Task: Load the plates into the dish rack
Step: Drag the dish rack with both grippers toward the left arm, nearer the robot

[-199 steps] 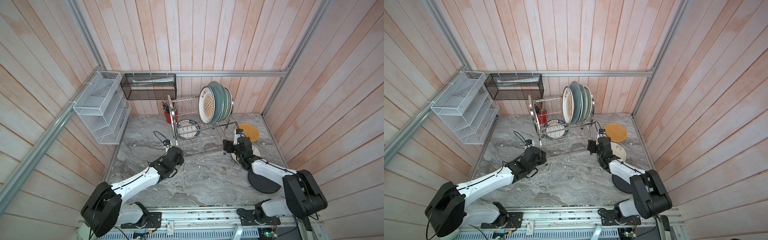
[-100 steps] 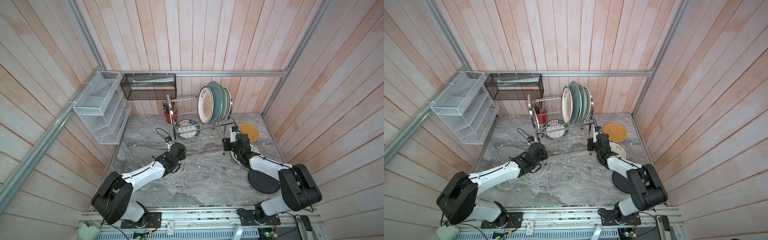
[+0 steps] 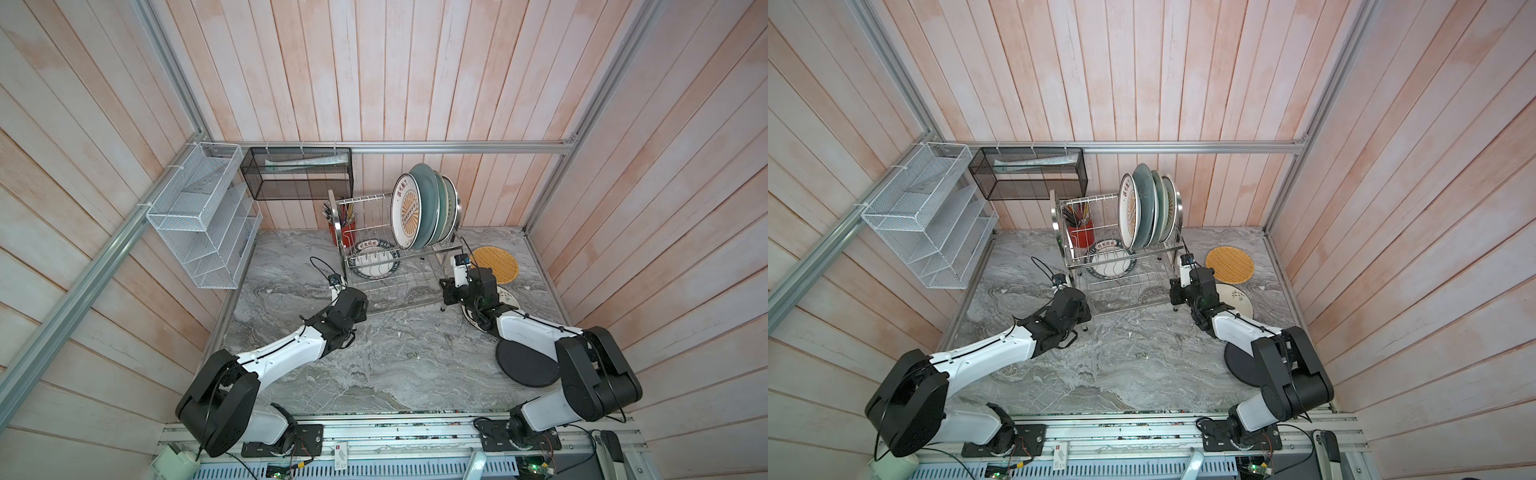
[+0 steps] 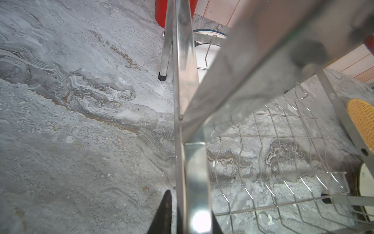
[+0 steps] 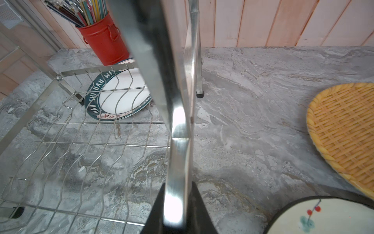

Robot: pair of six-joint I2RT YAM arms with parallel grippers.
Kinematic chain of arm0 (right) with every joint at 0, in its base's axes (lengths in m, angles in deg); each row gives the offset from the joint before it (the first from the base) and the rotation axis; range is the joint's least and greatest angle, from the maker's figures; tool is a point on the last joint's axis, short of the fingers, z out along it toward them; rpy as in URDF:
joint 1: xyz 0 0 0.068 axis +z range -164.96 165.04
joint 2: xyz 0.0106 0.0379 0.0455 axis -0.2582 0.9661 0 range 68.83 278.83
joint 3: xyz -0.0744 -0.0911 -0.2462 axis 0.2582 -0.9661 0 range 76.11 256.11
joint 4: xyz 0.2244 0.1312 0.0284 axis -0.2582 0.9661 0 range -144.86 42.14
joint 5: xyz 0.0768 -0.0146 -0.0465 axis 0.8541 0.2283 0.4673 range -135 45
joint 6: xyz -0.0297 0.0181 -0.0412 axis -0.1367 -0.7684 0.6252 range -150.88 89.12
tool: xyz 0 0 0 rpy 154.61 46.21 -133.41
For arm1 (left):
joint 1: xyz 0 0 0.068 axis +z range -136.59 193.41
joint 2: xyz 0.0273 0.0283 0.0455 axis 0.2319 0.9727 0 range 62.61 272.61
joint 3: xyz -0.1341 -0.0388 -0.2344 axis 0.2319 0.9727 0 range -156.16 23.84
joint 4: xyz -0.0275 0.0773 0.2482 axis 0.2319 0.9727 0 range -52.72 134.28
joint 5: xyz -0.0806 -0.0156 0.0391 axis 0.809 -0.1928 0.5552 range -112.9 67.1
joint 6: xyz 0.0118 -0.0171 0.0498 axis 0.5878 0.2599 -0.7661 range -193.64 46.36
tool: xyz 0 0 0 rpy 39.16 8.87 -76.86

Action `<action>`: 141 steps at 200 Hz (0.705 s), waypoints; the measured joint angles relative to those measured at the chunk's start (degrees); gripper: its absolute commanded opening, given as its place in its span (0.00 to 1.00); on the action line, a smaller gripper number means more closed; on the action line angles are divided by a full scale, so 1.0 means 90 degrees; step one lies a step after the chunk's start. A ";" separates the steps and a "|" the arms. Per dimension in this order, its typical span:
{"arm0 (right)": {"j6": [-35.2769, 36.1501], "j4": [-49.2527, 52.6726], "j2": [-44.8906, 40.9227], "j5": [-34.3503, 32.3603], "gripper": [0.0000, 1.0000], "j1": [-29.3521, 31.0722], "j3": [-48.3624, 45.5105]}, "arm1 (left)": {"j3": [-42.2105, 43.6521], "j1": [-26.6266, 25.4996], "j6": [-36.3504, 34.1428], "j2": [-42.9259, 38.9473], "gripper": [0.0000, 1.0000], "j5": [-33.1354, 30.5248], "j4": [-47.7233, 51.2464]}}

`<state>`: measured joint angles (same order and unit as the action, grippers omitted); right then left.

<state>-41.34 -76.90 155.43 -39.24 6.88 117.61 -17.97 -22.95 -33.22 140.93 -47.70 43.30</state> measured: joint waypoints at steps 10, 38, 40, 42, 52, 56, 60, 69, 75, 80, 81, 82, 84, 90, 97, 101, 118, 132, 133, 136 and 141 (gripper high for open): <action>-0.0017 0.0002 -0.0007 0.0022 0.00 0.0090 -0.0007 | 0.0097 0.0005 0.0019 -0.0148 0.00 -0.0073 0.0070; -0.0187 -0.0007 -0.0068 -0.0019 0.00 0.0435 -0.0073 | 0.0454 0.0095 -0.0061 -0.0619 0.00 -0.0204 0.0248; -0.0197 -0.0005 -0.0073 -0.0027 0.00 0.0454 -0.0078 | 0.0481 0.0107 -0.0073 -0.0656 0.00 -0.0209 0.0257; -0.0228 -0.0010 -0.0080 -0.0041 0.00 0.0495 -0.0085 | 0.0508 0.0124 -0.0090 -0.0697 0.00 -0.0211 0.0267; -0.0325 -0.0036 -0.0102 -0.0117 0.00 0.0656 -0.0119 | 0.0629 0.0209 -0.0148 -0.0867 0.00 -0.0209 0.0328; -0.0381 -0.0053 -0.0109 -0.0151 0.00 0.0729 -0.0136 | 0.0685 0.0257 -0.0192 -0.0945 0.00 -0.0202 0.0347; -0.0425 -0.0070 -0.0114 -0.0182 0.00 0.0797 -0.0153 | 0.0738 0.0313 -0.0233 -0.1020 0.00 -0.0185 0.0364; -0.0561 -0.0104 -0.0134 -0.0262 0.00 0.0962 -0.0187 | 0.0852 0.0449 -0.0330 -0.1190 0.00 -0.0131 0.0403; -0.0648 -0.0141 -0.0138 -0.0318 0.00 0.1064 -0.0214 | 0.0933 0.0559 -0.0408 -0.1311 0.00 -0.0080 0.0415; -0.0726 -0.0192 -0.0141 -0.0376 0.00 0.1171 -0.0240 | 0.0991 0.0641 -0.0466 -0.1399 0.00 -0.0032 0.0427; -0.0741 -0.0202 -0.0141 -0.0381 0.00 0.1183 -0.0243 | 0.1008 0.0668 -0.0486 -0.1428 0.00 -0.0022 0.0432; -0.0753 -0.0206 -0.0141 -0.0393 0.00 0.1200 -0.0245 | 0.1015 0.0680 -0.0493 -0.1443 0.00 -0.0015 0.0437; -0.0789 -0.0221 -0.0141 -0.0418 0.00 0.1246 -0.0253 | 0.1037 0.0719 -0.0522 -0.1484 0.00 0.0007 0.0447; -0.0894 -0.0260 -0.0141 -0.0500 0.00 0.1365 -0.0270 | 0.1107 0.0838 -0.0605 -0.1605 0.00 0.0075 0.0471; -0.1005 -0.0301 -0.0131 -0.0571 0.00 0.1501 -0.0282 | 0.1183 0.0964 -0.0699 -0.1736 0.00 0.0148 0.0503; -0.1066 -0.0335 -0.0124 -0.0624 0.00 0.1579 -0.0291 | 0.1229 0.1042 -0.0760 -0.1819 0.00 0.0194 0.0525; -0.1280 -0.0478 -0.0032 -0.0933 0.00 0.1928 -0.0287 | 0.1387 0.1343 -0.0954 -0.2127 0.00 0.0357 0.0614; -0.1411 -0.0559 0.0078 -0.1144 0.00 0.2142 -0.0228 | 0.1472 0.1557 -0.1088 -0.2331 0.00 0.0444 0.0712; -0.1433 -0.0571 0.0087 -0.1168 0.00 0.2159 -0.0221 | 0.1477 0.1566 -0.1095 -0.2339 0.00 0.0444 0.0719; -0.1455 -0.0580 0.0107 -0.1202 0.00 0.2195 -0.0209 | 0.1494 0.1617 -0.1127 -0.2385 0.00 0.0459 0.0741; -0.1489 -0.0600 0.0136 -0.1263 0.00 0.2251 -0.0187 | 0.1515 0.1678 -0.1161 -0.2438 0.00 0.0491 0.0763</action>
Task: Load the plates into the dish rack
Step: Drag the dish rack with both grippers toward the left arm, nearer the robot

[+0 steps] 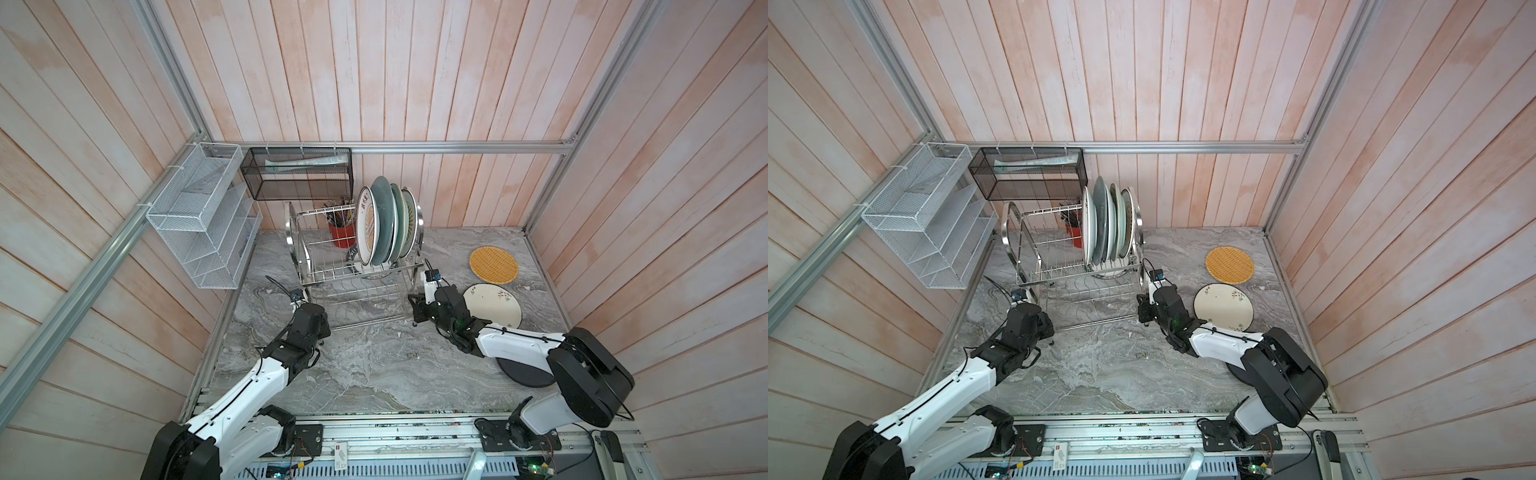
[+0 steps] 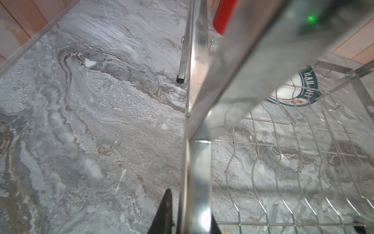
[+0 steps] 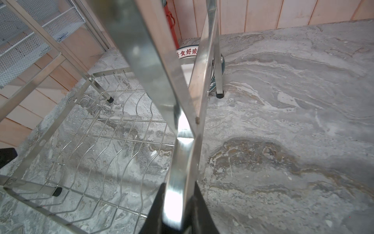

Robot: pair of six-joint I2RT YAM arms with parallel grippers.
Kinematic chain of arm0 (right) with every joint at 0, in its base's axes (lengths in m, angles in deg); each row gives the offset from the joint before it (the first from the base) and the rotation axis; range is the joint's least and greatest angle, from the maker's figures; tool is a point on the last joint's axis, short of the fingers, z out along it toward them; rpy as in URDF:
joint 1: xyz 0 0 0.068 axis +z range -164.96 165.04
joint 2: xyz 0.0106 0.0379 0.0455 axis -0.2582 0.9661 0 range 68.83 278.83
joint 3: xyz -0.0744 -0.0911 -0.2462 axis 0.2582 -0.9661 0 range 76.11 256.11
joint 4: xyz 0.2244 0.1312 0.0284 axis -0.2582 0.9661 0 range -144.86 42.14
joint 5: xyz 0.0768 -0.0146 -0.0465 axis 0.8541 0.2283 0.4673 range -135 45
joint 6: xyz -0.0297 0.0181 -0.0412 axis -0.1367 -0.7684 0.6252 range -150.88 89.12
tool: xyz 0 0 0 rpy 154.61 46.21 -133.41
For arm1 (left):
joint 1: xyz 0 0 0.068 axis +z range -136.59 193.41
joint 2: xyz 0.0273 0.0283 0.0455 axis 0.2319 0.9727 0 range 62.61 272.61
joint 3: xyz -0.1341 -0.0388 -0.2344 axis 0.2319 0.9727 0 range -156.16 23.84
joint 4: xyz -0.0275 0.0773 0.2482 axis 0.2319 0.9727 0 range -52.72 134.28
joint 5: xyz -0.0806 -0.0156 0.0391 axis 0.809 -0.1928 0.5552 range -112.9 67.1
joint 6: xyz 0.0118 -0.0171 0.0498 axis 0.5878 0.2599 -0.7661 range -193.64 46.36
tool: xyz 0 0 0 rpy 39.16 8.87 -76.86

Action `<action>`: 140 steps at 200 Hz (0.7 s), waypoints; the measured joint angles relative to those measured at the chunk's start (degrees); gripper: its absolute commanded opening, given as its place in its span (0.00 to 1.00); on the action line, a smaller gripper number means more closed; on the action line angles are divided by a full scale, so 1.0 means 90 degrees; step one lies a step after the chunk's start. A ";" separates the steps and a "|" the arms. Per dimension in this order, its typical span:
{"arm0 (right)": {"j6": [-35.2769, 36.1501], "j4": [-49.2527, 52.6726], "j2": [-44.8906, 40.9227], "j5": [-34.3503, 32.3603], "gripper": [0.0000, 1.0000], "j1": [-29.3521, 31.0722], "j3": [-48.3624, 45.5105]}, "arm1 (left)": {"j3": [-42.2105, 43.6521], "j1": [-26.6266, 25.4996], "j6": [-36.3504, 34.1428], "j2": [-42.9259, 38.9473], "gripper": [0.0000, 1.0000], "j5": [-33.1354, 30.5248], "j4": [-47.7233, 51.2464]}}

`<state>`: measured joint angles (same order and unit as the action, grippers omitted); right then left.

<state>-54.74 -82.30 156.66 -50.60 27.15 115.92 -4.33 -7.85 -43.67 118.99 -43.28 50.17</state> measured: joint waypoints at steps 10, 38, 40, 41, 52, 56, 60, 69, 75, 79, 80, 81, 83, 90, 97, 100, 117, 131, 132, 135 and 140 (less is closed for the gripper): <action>-0.0073 -0.0036 0.0034 -0.0109 0.00 0.0102 0.0015 | 0.0029 0.0117 -0.0061 -0.0092 0.00 0.0068 0.0049; -0.0245 -0.0046 0.0036 -0.0262 0.04 0.0238 0.0015 | 0.0080 0.0299 -0.0228 -0.0221 0.01 0.0233 0.0097; -0.0253 -0.0046 0.0036 -0.0270 0.06 0.0238 0.0015 | 0.0080 0.0304 -0.0236 -0.0223 0.01 0.0240 0.0095; -0.0260 -0.0046 0.0034 -0.0272 0.07 0.0240 0.0015 | 0.0080 0.0306 -0.0236 -0.0223 0.02 0.0243 0.0095; -0.0304 -0.0041 0.0024 -0.0287 0.18 0.0243 0.0010 | 0.0080 0.0318 -0.0274 -0.0231 0.08 0.0287 0.0095; -0.0323 -0.0036 0.0022 -0.0296 0.22 0.0243 0.0010 | 0.0080 0.0321 -0.0282 -0.0233 0.11 0.0296 0.0092; -0.0338 -0.0029 0.0019 -0.0301 0.25 0.0243 0.0010 | 0.0080 0.0321 -0.0291 -0.0236 0.14 0.0308 0.0092; -0.0627 -0.0024 0.0010 -0.0311 0.33 0.0240 -0.0005 | 0.0080 0.0325 -0.0282 -0.0253 0.24 0.0333 0.0097; -0.0823 0.0010 -0.0002 -0.0318 0.38 0.0240 -0.0032 | 0.0090 0.0342 -0.0204 -0.0282 0.30 0.0359 0.0100; -0.0903 0.0032 -0.0019 -0.0345 0.42 0.0243 -0.0061 | 0.0095 0.0364 -0.0078 -0.0299 0.34 0.0389 0.0102; -0.0918 0.0044 -0.0022 -0.0342 0.42 0.0243 -0.0066 | 0.0097 0.0374 -0.0046 -0.0308 0.35 0.0391 0.0107; -0.0954 0.0053 -0.0024 -0.0342 0.43 0.0243 -0.0070 | 0.0100 0.0379 -0.0022 -0.0313 0.36 0.0398 0.0114; -0.1054 0.0051 -0.0034 -0.0347 0.45 0.0243 -0.0090 | 0.0102 0.0398 0.0029 -0.0335 0.38 0.0410 0.0131; -0.1185 0.0100 -0.0078 -0.0376 0.51 0.0245 -0.0153 | 0.0112 0.0444 0.0175 -0.0396 0.46 0.0449 0.0163; -0.1285 0.0185 -0.0138 -0.0413 0.56 0.0248 -0.0209 | 0.0112 0.0476 0.0316 -0.0469 0.52 0.0476 0.0189; -0.1285 0.0223 -0.0180 -0.0427 0.60 0.0248 -0.0243 | 0.0112 0.0493 0.0408 -0.0508 0.54 0.0512 0.0194; -0.1435 0.0447 -0.0442 -0.0588 0.73 0.0231 -0.0386 | 0.0109 0.0510 0.0566 -0.0760 0.64 0.0624 0.0289; -0.1418 0.0636 -0.0748 -0.0716 0.81 0.0211 -0.0415 | 0.0095 0.0510 0.0646 -0.0974 0.71 0.0765 0.0384; -0.1404 0.0641 -0.0765 -0.0721 0.82 0.0211 -0.0415 | 0.0092 0.0510 0.0661 -0.0981 0.72 0.0767 0.0389; -0.1375 0.0665 -0.0828 -0.0731 0.84 0.0211 -0.0415 | 0.0080 0.0510 0.0699 -0.1025 0.73 0.0806 0.0432; -0.1355 0.0712 -0.0976 -0.0770 0.85 0.0209 -0.0415 | 0.0049 0.0510 0.0716 -0.1086 0.75 0.0869 0.0491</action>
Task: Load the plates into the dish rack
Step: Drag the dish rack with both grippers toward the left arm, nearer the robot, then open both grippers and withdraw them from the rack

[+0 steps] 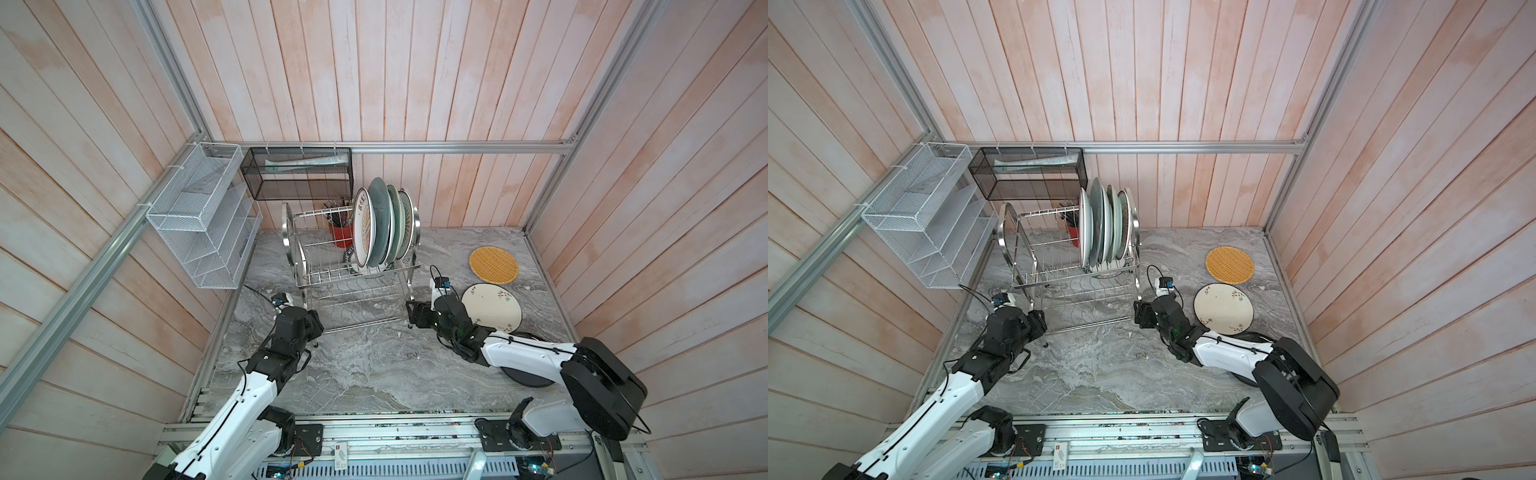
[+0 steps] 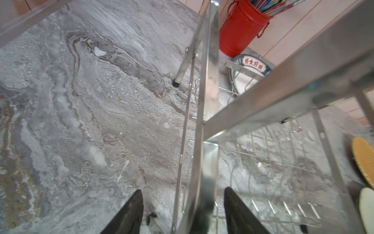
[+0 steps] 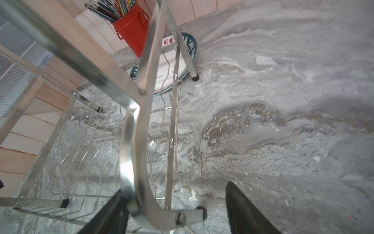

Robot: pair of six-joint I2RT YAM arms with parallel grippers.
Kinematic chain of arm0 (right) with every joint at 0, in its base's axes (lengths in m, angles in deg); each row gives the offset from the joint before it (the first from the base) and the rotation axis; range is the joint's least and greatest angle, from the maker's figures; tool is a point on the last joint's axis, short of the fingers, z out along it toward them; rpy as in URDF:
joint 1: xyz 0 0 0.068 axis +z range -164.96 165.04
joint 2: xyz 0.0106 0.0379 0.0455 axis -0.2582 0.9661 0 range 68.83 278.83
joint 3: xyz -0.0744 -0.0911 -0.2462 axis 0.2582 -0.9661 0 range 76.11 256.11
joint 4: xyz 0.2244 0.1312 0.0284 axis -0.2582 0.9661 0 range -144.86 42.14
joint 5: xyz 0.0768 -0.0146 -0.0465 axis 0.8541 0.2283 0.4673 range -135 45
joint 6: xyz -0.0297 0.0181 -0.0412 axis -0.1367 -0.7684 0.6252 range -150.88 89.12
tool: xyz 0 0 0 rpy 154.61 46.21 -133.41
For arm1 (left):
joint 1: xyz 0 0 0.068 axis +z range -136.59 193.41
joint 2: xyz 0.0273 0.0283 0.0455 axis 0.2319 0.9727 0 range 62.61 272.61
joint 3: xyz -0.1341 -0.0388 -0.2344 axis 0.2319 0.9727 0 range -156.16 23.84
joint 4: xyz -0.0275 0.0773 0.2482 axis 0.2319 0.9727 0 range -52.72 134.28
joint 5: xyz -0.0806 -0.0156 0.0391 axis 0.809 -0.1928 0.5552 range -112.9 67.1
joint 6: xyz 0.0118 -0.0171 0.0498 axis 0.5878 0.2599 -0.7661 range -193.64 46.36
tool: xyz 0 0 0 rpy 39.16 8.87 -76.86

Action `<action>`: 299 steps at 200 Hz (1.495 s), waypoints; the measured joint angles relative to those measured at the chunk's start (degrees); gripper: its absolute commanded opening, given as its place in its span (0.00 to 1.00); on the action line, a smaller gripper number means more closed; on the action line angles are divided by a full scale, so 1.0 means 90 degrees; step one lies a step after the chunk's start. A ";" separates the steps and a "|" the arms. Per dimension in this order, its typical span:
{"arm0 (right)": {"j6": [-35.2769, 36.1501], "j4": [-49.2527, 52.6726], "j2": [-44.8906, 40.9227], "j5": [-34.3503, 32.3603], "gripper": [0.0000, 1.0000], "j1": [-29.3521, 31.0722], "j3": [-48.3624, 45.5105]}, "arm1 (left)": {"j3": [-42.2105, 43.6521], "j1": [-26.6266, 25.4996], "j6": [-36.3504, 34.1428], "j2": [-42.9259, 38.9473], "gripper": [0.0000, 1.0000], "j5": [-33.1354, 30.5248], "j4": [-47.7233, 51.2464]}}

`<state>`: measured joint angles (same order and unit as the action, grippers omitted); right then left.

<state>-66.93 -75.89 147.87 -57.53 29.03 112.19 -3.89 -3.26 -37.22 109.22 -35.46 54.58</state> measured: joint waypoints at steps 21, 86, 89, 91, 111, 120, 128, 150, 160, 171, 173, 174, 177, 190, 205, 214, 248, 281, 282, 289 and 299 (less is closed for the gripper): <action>0.0151 0.0194 -0.0607 -0.0073 0.90 0.0000 0.0000 | -0.0240 0.0000 0.0024 -0.0199 0.82 0.0211 0.0289; 0.0556 0.1518 -0.2985 -0.0510 0.93 -0.0534 0.0000 | -0.1161 0.0000 -0.0095 -0.1552 1.00 0.0901 0.1377; 0.0566 0.1574 -0.3101 -0.0517 0.94 -0.0622 0.0000 | -0.1209 0.0000 -0.0087 -0.1647 1.00 0.0952 0.1435; 0.0568 0.1613 -0.3174 -0.0527 0.94 -0.0695 0.0000 | -0.1239 0.0000 -0.0134 -0.1705 1.00 0.1010 0.1472; 0.0648 0.1851 -0.3619 -0.0447 0.97 -0.1433 0.0000 | -0.1508 0.0002 -0.0323 -0.2225 1.00 0.1462 0.1656; 0.0658 0.1909 -0.3679 -0.0321 0.97 -0.1836 0.0000 | -0.1620 0.0002 -0.0476 -0.2438 1.00 0.1773 0.1673; 0.0658 0.1914 -0.3672 -0.0104 0.98 -0.2242 -0.0002 | -0.1688 0.0002 -0.0617 -0.2579 1.00 0.2067 0.1659; 0.0551 0.1797 -0.3308 0.0503 0.98 -0.3400 -0.0017 | -0.1741 0.0000 -0.1081 -0.2837 1.00 0.2990 0.1593; 0.0471 0.1695 -0.3011 0.0719 0.98 -0.3847 -0.0024 | -0.1722 0.0000 -0.1241 -0.2849 1.00 0.3366 0.1566; 0.0381 0.1559 -0.2652 0.0899 0.98 -0.4218 -0.0024 | -0.1617 0.0002 -0.1358 -0.2861 1.00 0.3786 0.1440; 0.0369 0.1530 -0.2572 0.0930 0.98 -0.4286 -0.0024 | -0.1591 0.0000 -0.1367 -0.2868 1.00 0.3857 0.1406; 0.0357 0.1515 -0.2531 0.0954 0.98 -0.4328 -0.0024 | -0.1581 0.0000 -0.1370 -0.2868 1.00 0.3878 0.1396; 0.0335 0.1467 -0.2438 0.0996 0.97 -0.4401 -0.0024 | -0.1528 0.0002 -0.1387 -0.2878 1.00 0.3993 0.1350; 0.0221 0.1226 -0.1916 0.1146 0.95 -0.4767 -0.0024 | -0.1336 0.0000 -0.1433 -0.2902 1.00 0.4413 0.1192; 0.0100 0.0930 -0.1277 0.1202 0.95 -0.5136 -0.0022 | -0.1117 0.0002 -0.1435 -0.2905 1.00 0.4782 0.0903; 0.0012 0.0721 -0.0952 0.1248 0.95 -0.5336 -0.0032 | -0.0974 0.0027 -0.1428 -0.2907 1.00 0.4932 0.0692; -0.0206 -0.0049 0.0017 0.1698 0.95 -0.6091 -0.0036 | -0.0848 0.0362 -0.1406 -0.2691 1.00 0.5416 0.0369; -0.0432 -0.0449 0.0950 0.2579 0.90 -0.6917 0.0236 | -0.0799 0.0364 -0.1399 -0.2703 1.00 0.5586 0.0216; -0.0437 -0.0464 0.0967 0.2596 0.89 -0.6934 0.0240 | -0.0799 0.0364 -0.1396 -0.2703 1.00 0.5588 0.0211; -0.0488 -0.0583 0.1163 0.2781 0.88 -0.7091 0.0289 | -0.0799 0.0364 -0.1396 -0.2701 1.00 0.5605 0.0180; -0.0508 -0.0712 0.1479 0.3041 0.87 -0.7249 0.0393 | -0.0799 0.0364 -0.1399 -0.2693 1.00 0.5622 0.0151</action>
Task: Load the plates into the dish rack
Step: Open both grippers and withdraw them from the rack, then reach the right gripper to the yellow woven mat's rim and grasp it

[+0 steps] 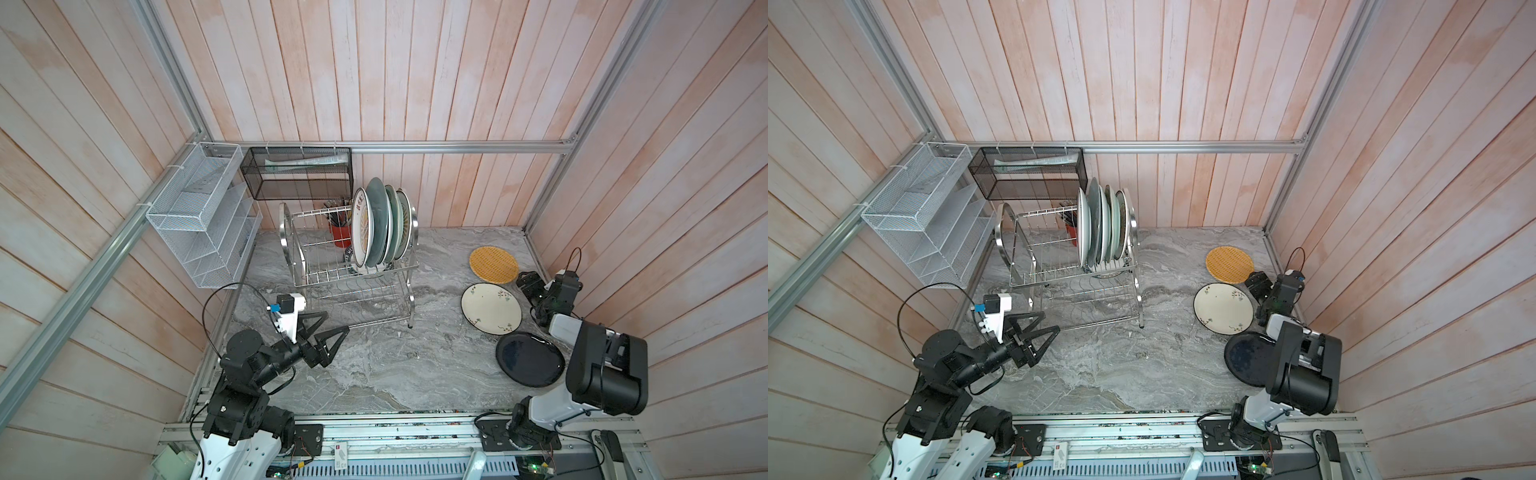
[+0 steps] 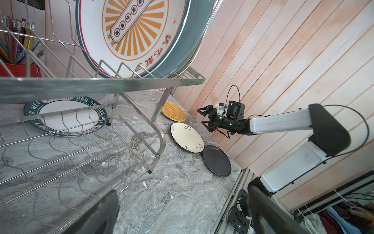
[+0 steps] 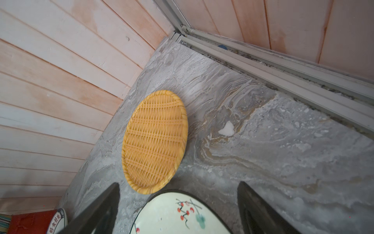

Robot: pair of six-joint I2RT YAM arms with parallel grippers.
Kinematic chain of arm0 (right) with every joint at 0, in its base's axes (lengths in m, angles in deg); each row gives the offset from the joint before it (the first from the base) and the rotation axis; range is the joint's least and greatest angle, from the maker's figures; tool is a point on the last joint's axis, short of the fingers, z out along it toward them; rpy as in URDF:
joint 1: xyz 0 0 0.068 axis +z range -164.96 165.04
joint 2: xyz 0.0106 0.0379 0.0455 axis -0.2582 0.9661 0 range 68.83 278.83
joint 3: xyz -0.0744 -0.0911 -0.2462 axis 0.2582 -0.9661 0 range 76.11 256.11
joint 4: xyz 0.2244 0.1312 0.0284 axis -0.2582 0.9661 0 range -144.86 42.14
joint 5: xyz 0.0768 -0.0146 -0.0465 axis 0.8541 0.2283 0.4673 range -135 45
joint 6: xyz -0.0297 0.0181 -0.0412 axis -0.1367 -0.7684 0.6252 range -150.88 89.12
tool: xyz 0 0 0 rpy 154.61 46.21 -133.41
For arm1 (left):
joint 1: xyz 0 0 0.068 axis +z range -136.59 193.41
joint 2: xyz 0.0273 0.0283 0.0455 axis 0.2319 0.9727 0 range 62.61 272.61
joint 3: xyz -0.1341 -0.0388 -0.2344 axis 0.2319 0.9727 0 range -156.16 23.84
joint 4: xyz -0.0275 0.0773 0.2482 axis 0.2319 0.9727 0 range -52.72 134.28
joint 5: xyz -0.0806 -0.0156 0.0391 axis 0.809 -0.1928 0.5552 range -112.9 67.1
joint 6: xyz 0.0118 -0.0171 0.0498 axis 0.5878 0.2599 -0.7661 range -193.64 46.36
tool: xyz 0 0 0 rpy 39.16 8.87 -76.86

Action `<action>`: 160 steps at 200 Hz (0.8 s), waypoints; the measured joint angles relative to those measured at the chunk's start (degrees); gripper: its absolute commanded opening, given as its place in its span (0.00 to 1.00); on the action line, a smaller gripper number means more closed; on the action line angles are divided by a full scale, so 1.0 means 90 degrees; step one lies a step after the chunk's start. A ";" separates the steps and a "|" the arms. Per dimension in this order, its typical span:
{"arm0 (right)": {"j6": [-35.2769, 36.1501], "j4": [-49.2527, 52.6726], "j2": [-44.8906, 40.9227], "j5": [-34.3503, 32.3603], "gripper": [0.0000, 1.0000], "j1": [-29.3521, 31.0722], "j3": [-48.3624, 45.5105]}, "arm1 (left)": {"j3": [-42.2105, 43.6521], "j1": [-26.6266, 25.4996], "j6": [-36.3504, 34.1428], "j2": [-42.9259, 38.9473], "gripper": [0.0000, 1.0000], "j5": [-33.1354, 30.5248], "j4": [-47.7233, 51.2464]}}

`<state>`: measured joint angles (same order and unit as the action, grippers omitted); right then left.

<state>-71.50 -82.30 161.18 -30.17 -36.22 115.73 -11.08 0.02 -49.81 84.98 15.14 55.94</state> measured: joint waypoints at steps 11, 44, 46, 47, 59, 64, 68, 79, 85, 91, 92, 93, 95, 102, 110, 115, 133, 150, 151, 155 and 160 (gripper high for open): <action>-0.0012 -0.0085 0.0323 0.0257 0.83 -0.0070 0.0151 | 0.0000 0.0017 0.0002 0.0007 1.00 0.0022 -0.0007; -0.0053 -0.0469 0.1146 0.1071 0.81 -0.0143 0.0573 | 0.0000 0.0041 0.0022 0.0007 1.00 0.0058 -0.0010; -0.0090 -0.0515 0.1200 0.1134 0.81 -0.0160 0.0593 | 0.0000 0.0041 0.0024 0.0007 1.00 0.0058 -0.0010; -0.0109 -0.0539 0.1231 0.1185 0.81 -0.0168 0.0600 | 0.0000 0.0041 0.0027 0.0005 1.00 0.0058 -0.0010; -0.0211 -0.0709 0.1523 0.1520 0.79 -0.0260 0.0733 | 0.0000 0.0041 0.0041 -0.0007 1.00 0.0058 -0.0010; -0.0253 -0.0729 0.1634 0.1632 0.79 -0.0289 0.0814 | 0.0000 0.0041 0.0041 -0.0017 1.00 0.0058 -0.0012; -0.0270 -0.0736 0.1741 0.1717 0.79 -0.0313 0.0891 | 0.0000 0.0041 0.0044 -0.0029 1.00 0.0058 -0.0012; -0.0330 -0.0736 0.1977 0.1875 0.79 -0.0359 0.1093 | 0.0000 0.0041 0.0044 -0.0051 1.00 0.0061 -0.0024; -0.0355 -0.0729 0.2074 0.1945 0.79 -0.0372 0.1185 | 0.0000 0.0041 0.0046 -0.0061 1.00 0.0061 -0.0029; -0.0376 -0.0731 0.2149 0.2018 0.79 -0.0379 0.1258 | 0.0000 0.0041 0.0044 -0.0066 1.00 0.0061 -0.0029; -0.0376 -0.0733 0.2157 0.2028 0.79 -0.0379 0.1268 | 0.0000 0.0041 0.0046 -0.0068 1.00 0.0061 -0.0029; -0.0389 -0.0733 0.2174 0.2047 0.80 -0.0379 0.1285 | 0.0000 0.0041 0.0046 -0.0068 1.00 0.0061 -0.0029; -0.0398 -0.0731 0.2195 0.2079 0.79 -0.0379 0.1309 | 0.0000 0.0041 0.0046 -0.0073 1.00 0.0061 -0.0029; -0.0432 -0.0729 0.2266 0.2186 0.79 -0.0381 0.1394 | 0.0002 0.0041 0.0046 -0.0075 1.00 0.0061 -0.0029; -0.0459 -0.0729 0.2358 0.2288 0.79 -0.0381 0.1511 | 0.0002 0.0041 0.0046 -0.0078 1.00 0.0061 -0.0029; -0.0476 -0.0729 0.2421 0.2351 0.79 -0.0381 0.1583 | 0.0000 0.0041 0.0046 -0.0078 1.00 0.0061 -0.0032; -0.0515 -0.0699 0.2650 0.2543 0.76 -0.0381 0.1858 | 0.0002 0.0041 0.0046 -0.0078 1.00 0.0061 -0.0029; -0.0573 -0.0646 0.2951 0.2703 0.75 -0.0389 0.2198 | 0.0002 0.0041 0.0046 -0.0078 1.00 0.0061 -0.0032; -0.0580 -0.0644 0.2963 0.2708 0.75 -0.0389 0.2210 | 0.0002 0.0041 0.0049 -0.0078 1.00 0.0061 -0.0032; -0.0605 -0.0639 0.3033 0.2737 0.75 -0.0391 0.2271 | 0.0002 0.0041 0.0049 -0.0078 1.00 0.0061 -0.0029; -0.0639 -0.0644 0.3121 0.2773 0.74 -0.0396 0.2329 | 0.0002 0.0041 0.0049 -0.0080 1.00 0.0061 -0.0029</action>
<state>-77.25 -88.09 189.27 -5.21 -39.78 136.69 -11.06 0.39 -49.37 84.26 15.69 55.67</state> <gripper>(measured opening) 0.753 0.999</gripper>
